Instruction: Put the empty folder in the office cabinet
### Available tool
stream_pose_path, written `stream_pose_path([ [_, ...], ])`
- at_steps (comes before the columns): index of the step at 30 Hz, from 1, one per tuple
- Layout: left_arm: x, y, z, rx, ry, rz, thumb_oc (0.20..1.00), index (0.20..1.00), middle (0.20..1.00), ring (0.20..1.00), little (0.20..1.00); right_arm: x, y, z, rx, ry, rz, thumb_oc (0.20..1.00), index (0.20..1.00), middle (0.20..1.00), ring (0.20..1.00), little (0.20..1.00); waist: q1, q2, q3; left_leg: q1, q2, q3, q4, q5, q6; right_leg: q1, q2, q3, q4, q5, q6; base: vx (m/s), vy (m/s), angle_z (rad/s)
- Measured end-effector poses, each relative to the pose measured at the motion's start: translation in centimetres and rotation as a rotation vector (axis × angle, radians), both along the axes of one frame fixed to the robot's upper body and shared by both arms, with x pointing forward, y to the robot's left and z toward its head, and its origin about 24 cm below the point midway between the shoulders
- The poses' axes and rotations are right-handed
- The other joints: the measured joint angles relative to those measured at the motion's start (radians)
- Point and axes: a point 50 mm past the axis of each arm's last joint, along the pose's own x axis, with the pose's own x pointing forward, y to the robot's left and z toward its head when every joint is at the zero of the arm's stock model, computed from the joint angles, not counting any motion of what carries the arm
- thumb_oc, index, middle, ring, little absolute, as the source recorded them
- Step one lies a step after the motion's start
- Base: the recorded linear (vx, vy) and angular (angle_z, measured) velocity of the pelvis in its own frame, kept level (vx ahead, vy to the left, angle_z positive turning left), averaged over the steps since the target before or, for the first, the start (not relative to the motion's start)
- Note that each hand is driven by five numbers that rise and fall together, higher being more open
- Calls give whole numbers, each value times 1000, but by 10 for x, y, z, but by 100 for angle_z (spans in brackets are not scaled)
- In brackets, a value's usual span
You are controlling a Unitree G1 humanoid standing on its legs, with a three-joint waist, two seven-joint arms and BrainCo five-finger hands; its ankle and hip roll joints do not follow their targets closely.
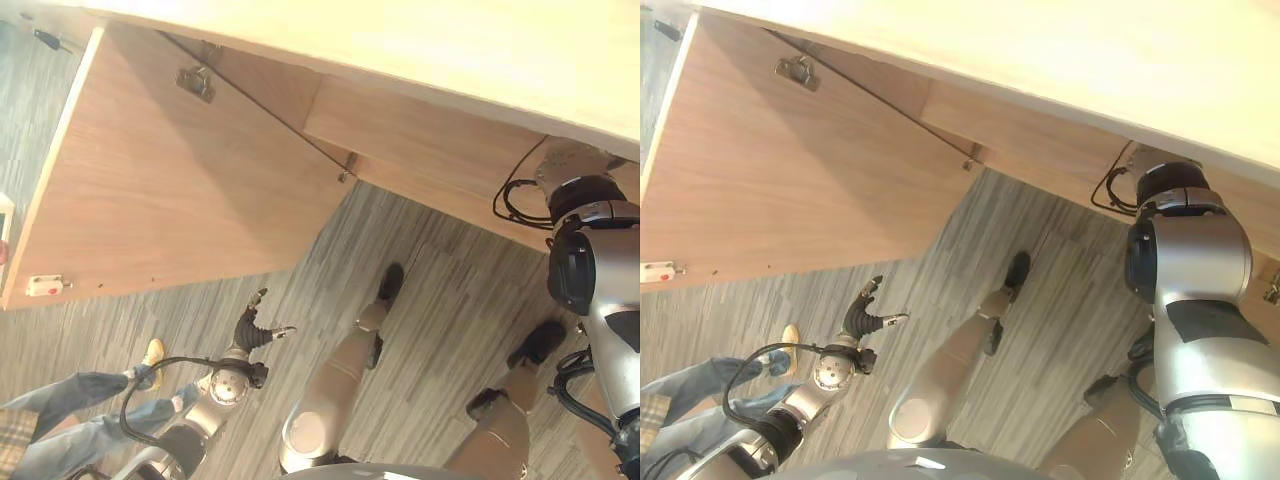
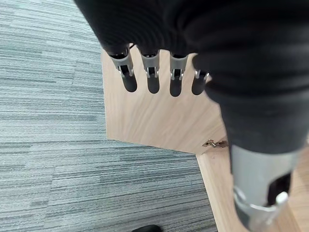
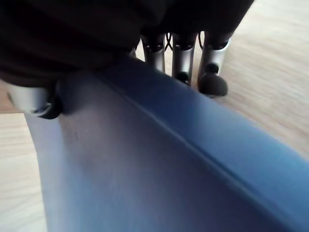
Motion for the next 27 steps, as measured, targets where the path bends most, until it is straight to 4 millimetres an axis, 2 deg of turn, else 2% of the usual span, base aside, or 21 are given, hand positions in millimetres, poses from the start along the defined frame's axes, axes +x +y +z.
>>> stream_pose_path([
  [1,0,0,0,-1,-1,0,1000,1000,1000,1000,1000,0,0,-2,-10,16,7,200,200,200,200,200,1,1,-7,-1,-2,2,1,0,0,-2,-2,2,0,0,0,0,0,0],
  [2,0,0,0,1,2,2,1000,1000,1000,1000,1000,1,1,-4,-19,32,17,931,931,931,931,931,0,1,-15,-2,-4,3,2,0,0,-4,-4,4,0,0,0,0,0,0],
  [3,0,1,0,1,2,3,1000,1000,1000,1000,1000,2,3,-5,-17,42,26,1000,1000,1000,1000,1000,-2,0,-18,-2,-5,5,4,1,-1,-4,-5,5,0,0,0,0,0,0],
  [21,-1,2,-2,10,13,13,1000,1000,1000,1000,1000,9,20,-15,-51,100,123,1000,1000,1000,1000,1000,-26,-9,-24,-2,-3,14,42,-13,11,-1,-1,27,16,1,0,-2,0,0],
  [25,-2,7,-7,32,34,30,1000,1000,1000,1000,1000,10,26,-30,-41,159,138,1000,1000,1000,1000,1000,-25,-37,-38,-1,9,15,56,-24,6,2,11,29,18,1,-1,-24,5,-5],
  [27,-3,7,-8,38,40,31,1000,1000,1000,1000,1000,10,30,-33,-32,172,135,1000,1000,1000,1000,1000,-29,-39,-38,-1,9,15,64,-29,6,2,12,30,25,1,-1,-40,20,-3],
])
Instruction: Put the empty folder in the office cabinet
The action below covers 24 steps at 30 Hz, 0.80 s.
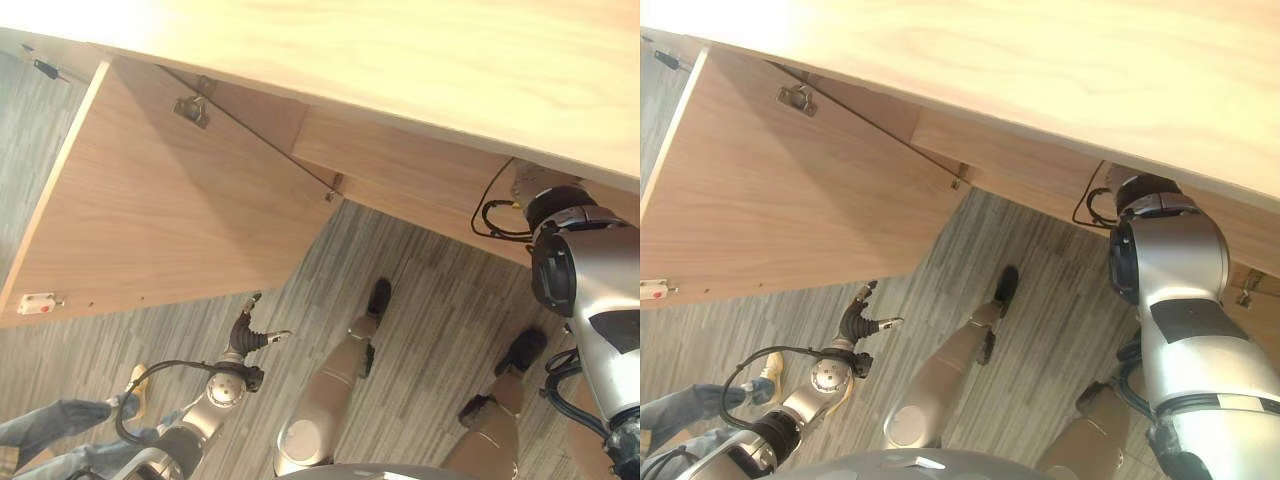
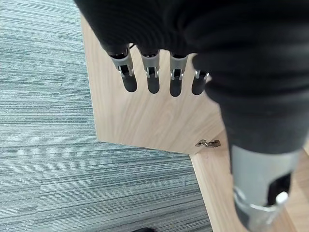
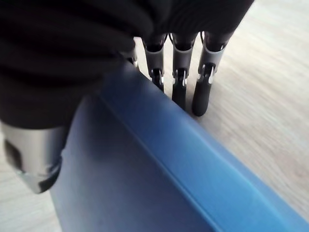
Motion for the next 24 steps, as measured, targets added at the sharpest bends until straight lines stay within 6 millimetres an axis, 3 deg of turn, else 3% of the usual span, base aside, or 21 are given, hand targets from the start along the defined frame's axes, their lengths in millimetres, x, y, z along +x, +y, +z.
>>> stream_pose_path([
  [6,3,0,2,11,-11,17,1000,1000,1000,1000,1000,6,46,-22,-64,43,66,1000,1000,1000,1000,1000,-25,-4,2,-1,1,17,34,-22,5,0,0,18,5,0,0,-40,21,-7],
  [8,7,0,3,18,-20,22,1000,1000,1000,1000,1000,4,57,-41,-136,61,87,1000,1000,1000,1000,1000,-28,-9,6,-5,1,28,57,-37,8,-1,-1,29,5,0,0,-41,13,-11],
  [12,13,2,7,33,-42,44,1000,1000,1000,1000,1000,-3,53,-64,-171,152,66,1000,1000,1000,1000,1000,-37,-16,10,-16,0,31,82,-50,9,-2,-3,30,5,-1,0,-11,2,-1],
  [17,15,3,7,41,-45,51,1000,1000,1000,1000,1000,-4,55,-70,-183,165,72,1000,1000,1000,1000,1000,-48,-24,15,-18,0,31,83,-50,9,-3,-3,29,4,-1,1,-2,1,-1],
  [23,15,7,6,46,-51,85,1000,1000,1000,1000,1000,-11,80,-99,-263,191,172,1000,1000,1000,1000,1000,-77,-59,32,-17,5,42,112,-74,5,1,-2,33,8,-1,1,-12,8,-5],
  [24,12,13,1,71,-28,110,1000,1000,1000,1000,1000,-16,98,-116,-298,190,245,1000,1000,1000,1000,1000,-85,-81,32,-15,10,47,124,-82,4,5,2,35,5,-1,0,-5,4,-15],
])
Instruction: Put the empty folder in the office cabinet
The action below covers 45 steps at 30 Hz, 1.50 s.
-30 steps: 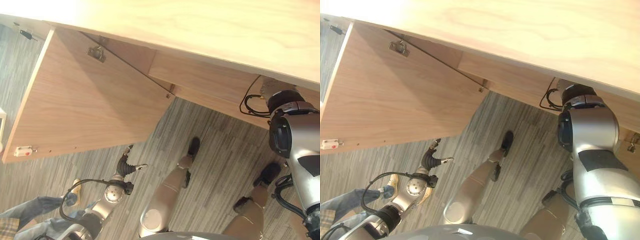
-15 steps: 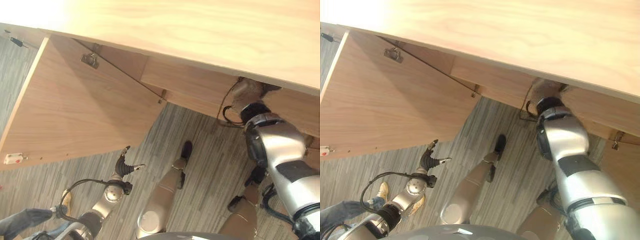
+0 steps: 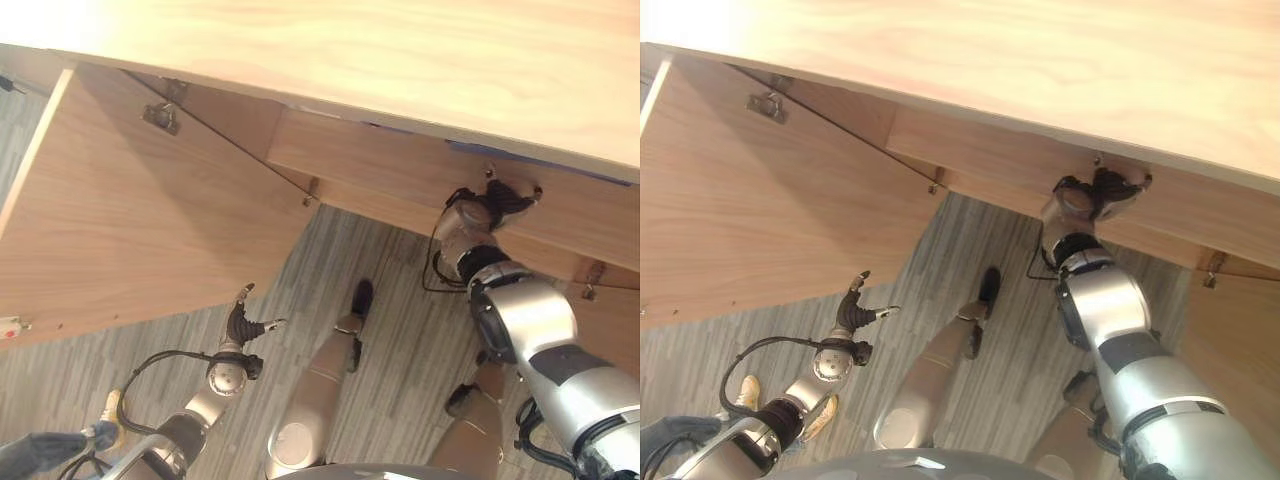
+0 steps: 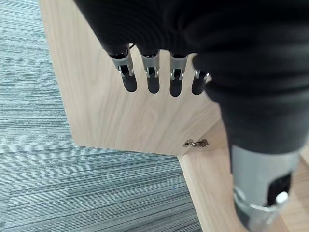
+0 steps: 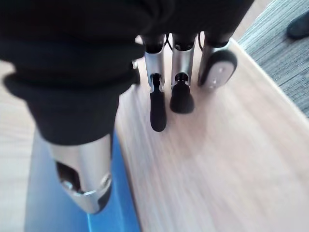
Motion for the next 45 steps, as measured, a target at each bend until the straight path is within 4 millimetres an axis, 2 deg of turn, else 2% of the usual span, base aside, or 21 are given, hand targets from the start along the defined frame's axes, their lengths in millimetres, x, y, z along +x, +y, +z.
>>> stream_pose_path([
  [5,3,-2,4,-13,-22,9,1000,1000,1000,1000,1000,-16,22,-31,-46,32,111,1000,1000,1000,1000,1000,-34,-27,-2,0,6,11,33,-27,4,9,0,4,0,-10,4,-16,13,-7],
  [7,5,5,5,-20,-32,63,1000,1000,1000,1000,1000,-38,49,-55,-109,22,264,1000,1000,1000,1000,1000,-52,-40,0,1,7,21,51,-35,12,10,1,10,4,-10,4,3,5,-10],
  [10,7,10,8,-25,-52,113,1000,1000,1000,1000,1000,-68,48,-93,-156,124,310,1000,1000,1000,1000,1000,-86,-47,1,3,14,34,81,-57,18,14,1,21,10,-10,4,9,9,-11],
  [11,7,10,8,-25,-52,113,1000,1000,1000,1000,1000,-68,48,-93,-156,124,310,1000,1000,1000,1000,1000,-86,-47,1,3,14,34,81,-57,18,14,1,21,10,-10,4,14,3,-9],
  [13,2,17,6,-29,-57,172,1000,1000,1000,1000,1000,-98,39,-121,-174,196,303,1000,1000,1000,1000,1000,-114,-71,8,22,26,43,94,-75,13,28,8,22,15,-10,4,35,22,-15],
  [18,-22,24,-9,18,-2,193,1000,1000,1000,1000,1000,-154,19,-143,-296,213,359,1000,1000,1000,1000,1000,-169,-144,5,115,61,59,129,-130,4,112,36,25,16,-14,2,58,38,-28],
  [24,-25,30,-11,33,2,193,1000,1000,1000,1000,1000,-168,-10,-152,-559,267,572,1000,1000,1000,1000,1000,-201,-189,-23,178,67,76,129,-155,6,171,28,25,9,-45,23,44,31,-8],
  [27,-34,54,-13,63,49,203,1000,1000,1000,1000,1000,-175,-25,-132,-757,200,834,1000,1000,1000,1000,1000,-216,-217,-47,227,71,91,178,-190,12,224,33,32,21,-44,22,104,178,-13],
  [30,-70,83,-30,55,212,223,1000,1000,1000,1000,1000,-197,-51,-141,-744,303,921,1000,1000,1000,1000,1000,-247,-270,-127,340,74,142,201,-246,31,298,29,88,24,-54,6,8,137,-50],
  [33,-69,95,-22,29,225,164,1000,1000,1000,1000,1000,-216,-56,-153,-695,383,1015,1000,1000,1000,1000,1000,-294,-302,-179,354,51,177,205,-263,58,306,-4,100,24,-96,-3,-9,119,-13],
  [34,-69,95,-22,29,225,164,1000,1000,1000,1000,1000,-216,-56,-153,-695,383,1015,1000,1000,1000,1000,1000,-294,-302,-179,354,51,177,205,-263,58,306,-4,100,24,-96,-3,0,30,-12],
  [36,-63,93,-17,9,216,111,1000,1000,1000,1000,1000,-226,-52,-160,-646,408,1102,1000,1000,1000,1000,1000,-299,-289,-173,367,49,201,199,-262,83,305,-27,104,23,-132,-44,38,83,-23],
  [37,-61,91,-18,-9,217,104,1000,1000,1000,1000,1000,-235,-51,-165,-615,434,1126,1000,1000,1000,1000,1000,-308,-287,-175,370,46,211,197,-267,89,306,-24,99,26,-121,-34,56,136,-15],
  [38,-62,93,-19,-15,233,104,1000,1000,1000,1000,1000,-240,-50,-167,-597,446,1145,1000,1000,1000,1000,1000,-322,-294,-180,374,35,215,196,-267,90,314,-20,104,57,-68,-62,1,126,-50],
  [39,-80,94,-32,-25,328,122,1000,1000,1000,1000,1000,-237,-53,-172,-585,482,1146,1000,1000,1000,1000,1000,-328,-267,-161,406,60,241,186,-278,83,294,9,103,83,105,-4,-9,101,-45],
  [40,-80,94,-32,-25,328,122,1000,1000,1000,1000,1000,-237,-53,-172,-585,482,1146,1000,1000,1000,1000,1000,-328,-267,-161,406,60,241,186,-278,83,294,9,103,83,105,-4,-87,213,-64],
  [41,-94,93,-39,-34,378,117,1000,1000,1000,1000,1000,-241,-59,-176,-580,515,1139,1000,1000,1000,1000,1000,-343,-239,-153,429,74,247,153,-283,94,287,29,101,81,179,-83,-101,201,-29],
  [42,-94,91,-40,-37,386,108,1000,1000,1000,1000,1000,-250,-64,-180,-567,551,1128,1000,1000,1000,1000,1000,-366,-242,-144,464,49,266,102,-260,114,279,39,91,73,252,-170,-161,274,-63],
  [43,-102,94,-42,-35,405,109,1000,1000,1000,1000,1000,-256,-67,-181,-576,567,1129,1000,1000,1000,1000,1000,-357,-240,-141,480,20,250,73,-234,143,269,36,81,75,251,-168,-104,122,-97],
  [44,-116,98,-48,-44,455,143,1000,1000,1000,1000,1000,-262,-70,-185,-571,600,1128,1000,1000,1000,1000,1000,-338,-227,-137,516,44,318,31,-201,166,263,49,63,98,205,-144,-102,102,-125],
  [45,-123,93,-55,-85,486,191,1000,1000,1000,1000,1000,-271,-78,-189,-572,655,1120,1000,1000,1000,1000,1000,-328,-180,-142,538,73,329,-35,-177,158,251,89,32,247,-7,-67,-91,48,-102],
])
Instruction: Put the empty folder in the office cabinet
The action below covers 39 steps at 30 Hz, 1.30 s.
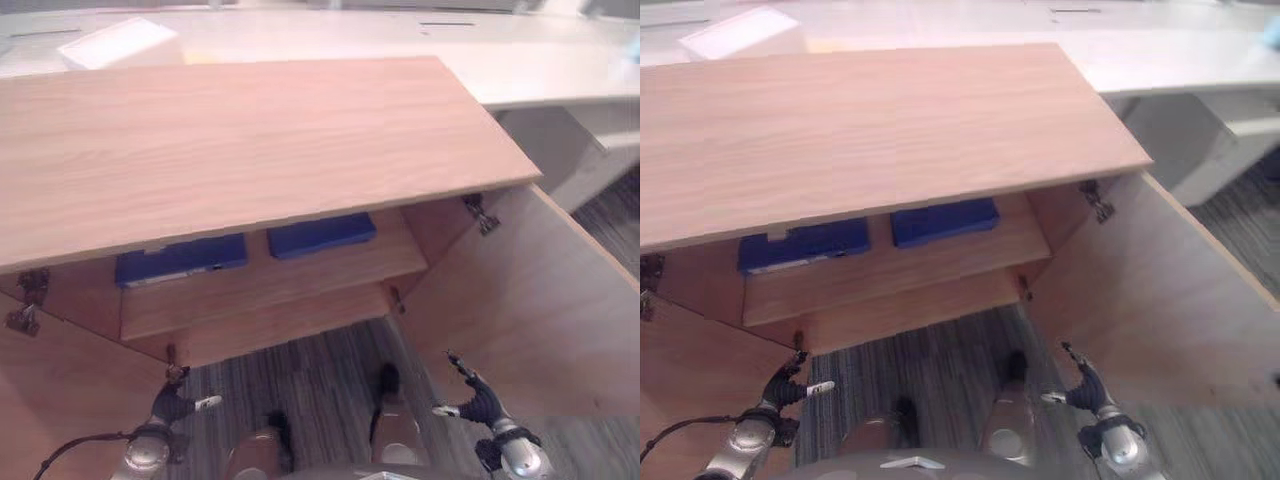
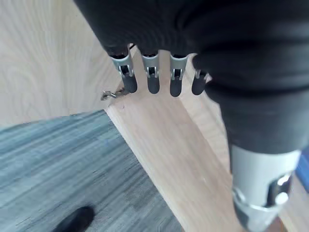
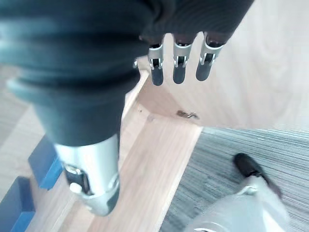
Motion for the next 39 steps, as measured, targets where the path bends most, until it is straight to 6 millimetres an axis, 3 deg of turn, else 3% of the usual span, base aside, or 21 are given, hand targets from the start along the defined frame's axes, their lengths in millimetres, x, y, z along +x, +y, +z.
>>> stream_pose_path([
  [1,0,-8,-3,-24,1,-1,1000,1000,1000,1000,1000,-8,-7,-2,-41,28,14,1000,1000,1000,1000,1000,4,39,-2,20,24,7,-87,49,-12,23,20,-38,95,-99,56,-160,71,-59],
  [2,-2,-8,-3,-28,7,-15,1000,1000,1000,1000,1000,-9,-7,-2,-70,31,35,1000,1000,1000,1000,1000,16,59,5,33,38,23,-156,111,-4,57,25,-54,156,-153,80,-150,51,-50],
  [3,-6,-6,-4,-23,25,-11,1000,1000,1000,1000,1000,-12,-7,-6,-98,39,45,1000,1000,1000,1000,1000,32,53,3,60,42,67,-199,160,-10,100,18,-55,226,-213,99,-101,33,-38],
  [4,-6,-6,-4,-23,25,-11,1000,1000,1000,1000,1000,-12,-7,-6,-98,39,45,1000,1000,1000,1000,1000,32,53,3,60,42,67,-199,160,-10,100,18,-55,226,-213,99,-64,-3,-59],
  [5,-17,-4,-7,-23,53,14,1000,1000,1000,1000,1000,-13,-9,-6,-128,22,37,1000,1000,1000,1000,1000,47,53,1,92,49,90,-232,174,-16,163,17,-31,291,-262,113,-58,-14,-73],
  [6,-31,-4,-11,-22,92,23,1000,1000,1000,1000,1000,-14,-12,-7,-159,5,23,1000,1000,1000,1000,1000,55,57,-20,111,56,111,-262,185,-31,252,19,-24,245,-278,120,-85,-40,-89],
  [8,-38,-6,-14,-30,113,29,1000,1000,1000,1000,1000,-21,-17,-14,-180,26,-48,1000,1000,1000,1000,1000,59,53,-42,114,56,123,-291,212,-61,368,35,-30,41,-277,137,-105,-93,-65],
  [10,-40,-27,-20,-95,104,64,1000,1000,1000,1000,1000,-34,-28,-25,-208,82,-193,1000,1000,1000,1000,1000,64,83,-68,130,62,148,-346,263,-97,400,59,-37,-102,-289,130,-99,-115,-73],
  [12,-49,-37,-24,-128,120,89,1000,1000,1000,1000,1000,-36,-27,-28,-198,86,-275,1000,1000,1000,1000,1000,62,76,-89,127,56,204,-355,285,-126,403,60,-32,-197,-321,111,-45,-85,-81],
  [15,-55,-50,-28,-169,135,110,1000,1000,1000,1000,1000,-48,-31,-29,-215,102,-326,1000,1000,1000,1000,1000,48,132,-119,125,109,197,-362,309,-163,398,114,-15,-249,-301,93,-9,-135,-47],
  [17,-56,-53,-29,-177,136,121,1000,1000,1000,1000,1000,-53,-33,-30,-209,107,-381,1000,1000,1000,1000,1000,51,143,-133,130,138,204,-361,314,-173,402,141,-5,-262,-310,80,-8,-119,-18],
  [19,-57,-53,-30,-174,142,125,1000,1000,1000,1000,1000,-45,-39,-28,-219,85,-419,1000,1000,1000,1000,1000,54,148,-135,127,157,201,-363,317,-177,400,159,-6,-270,-303,72,-4,-150,-13],
  [23,-62,-53,-30,-170,159,122,1000,1000,1000,1000,1000,2,-62,-14,-229,-27,-551,1000,1000,1000,1000,1000,73,155,-151,128,161,196,-363,330,-188,411,167,-12,-283,-285,76,17,-98,2],
  [24,-62,-53,-30,-170,159,122,1000,1000,1000,1000,1000,2,-62,-14,-229,-27,-551,1000,1000,1000,1000,1000,73,155,-151,128,161,196,-363,330,-188,411,167,-12,-283,-285,76,31,-80,8],
  [27,-65,-56,-32,-169,182,87,1000,1000,1000,1000,1000,39,-87,1,-238,-85,-673,1000,1000,1000,1000,1000,115,161,-164,131,155,166,-367,343,-178,441,174,-44,-283,-281,70,27,-76,35],
  [28,-67,-57,-32,-173,189,81,1000,1000,1000,1000,1000,49,-93,9,-228,-126,-712,1000,1000,1000,1000,1000,148,168,-171,131,153,156,-367,346,-178,449,178,-49,-283,-282,67,21,-104,35],
  [30,-65,-58,-31,-176,189,73,1000,1000,1000,1000,1000,65,-104,23,-211,-195,-771,1000,1000,1000,1000,1000,155,175,-172,123,152,124,-364,352,-182,464,183,-85,-281,-288,61,20,-78,45],
  [34,-67,-57,-31,-180,211,35,1000,1000,1000,1000,1000,71,-116,29,-198,-195,-849,1000,1000,1000,1000,1000,196,177,-170,120,156,91,-373,363,-186,484,199,-111,-277,-294,52,49,-58,27],
  [37,-63,-47,-28,-156,201,24,1000,1000,1000,1000,1000,66,-131,33,-201,-181,-938,1000,1000,1000,1000,1000,206,175,-169,118,154,68,-373,371,-184,494,202,-137,-277,-298,49,27,-35,18],
  [39,-61,-42,-26,-145,192,13,1000,1000,1000,1000,1000,75,-135,41,-197,-212,-947,1000,1000,1000,1000,1000,212,181,-166,116,155,58,-373,374,-187,497,206,-143,-280,-300,46,36,-31,15],
])
